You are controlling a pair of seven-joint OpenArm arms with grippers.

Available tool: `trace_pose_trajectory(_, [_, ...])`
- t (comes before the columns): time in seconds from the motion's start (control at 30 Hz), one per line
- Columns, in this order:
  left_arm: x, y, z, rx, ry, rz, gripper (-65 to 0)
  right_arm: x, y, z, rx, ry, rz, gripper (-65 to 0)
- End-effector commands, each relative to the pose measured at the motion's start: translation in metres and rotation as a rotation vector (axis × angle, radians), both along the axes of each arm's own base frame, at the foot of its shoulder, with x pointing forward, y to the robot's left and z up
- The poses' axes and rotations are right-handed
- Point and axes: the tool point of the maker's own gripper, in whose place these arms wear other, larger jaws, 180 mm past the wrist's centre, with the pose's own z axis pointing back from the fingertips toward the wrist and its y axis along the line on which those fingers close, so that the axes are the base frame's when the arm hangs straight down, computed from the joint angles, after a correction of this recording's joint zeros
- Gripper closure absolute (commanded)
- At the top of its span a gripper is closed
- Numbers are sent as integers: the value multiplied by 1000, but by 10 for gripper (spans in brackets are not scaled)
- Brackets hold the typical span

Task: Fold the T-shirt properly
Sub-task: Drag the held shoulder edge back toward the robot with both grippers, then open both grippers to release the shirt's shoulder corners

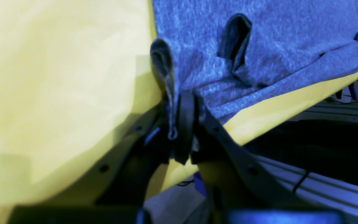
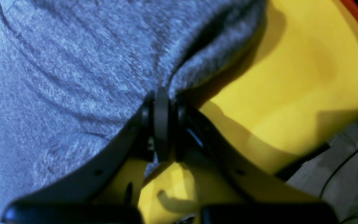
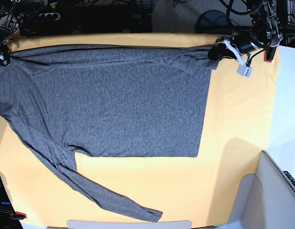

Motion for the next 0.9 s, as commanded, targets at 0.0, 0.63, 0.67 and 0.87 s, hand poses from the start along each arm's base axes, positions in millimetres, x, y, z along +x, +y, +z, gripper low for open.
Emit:
trace_pose_trajectory(0.0, [-6,8,-1,37,20,-13,-5,-20,13,-24,43,146,23,0])
trace_pose_trajectory(0.63, [-10,10,-3,34,9,16,-76,-21,19,-29,57,160,36,0])
trace_pose_trajectory(0.67, [-10,10,-3,34,9,16,-95,-21,19,-30,57,162,35,0])
trace_pose_trajectory(0.87, [-9,10,-3,35,7,18,-141,-24,19,-31,58,168,35,0])
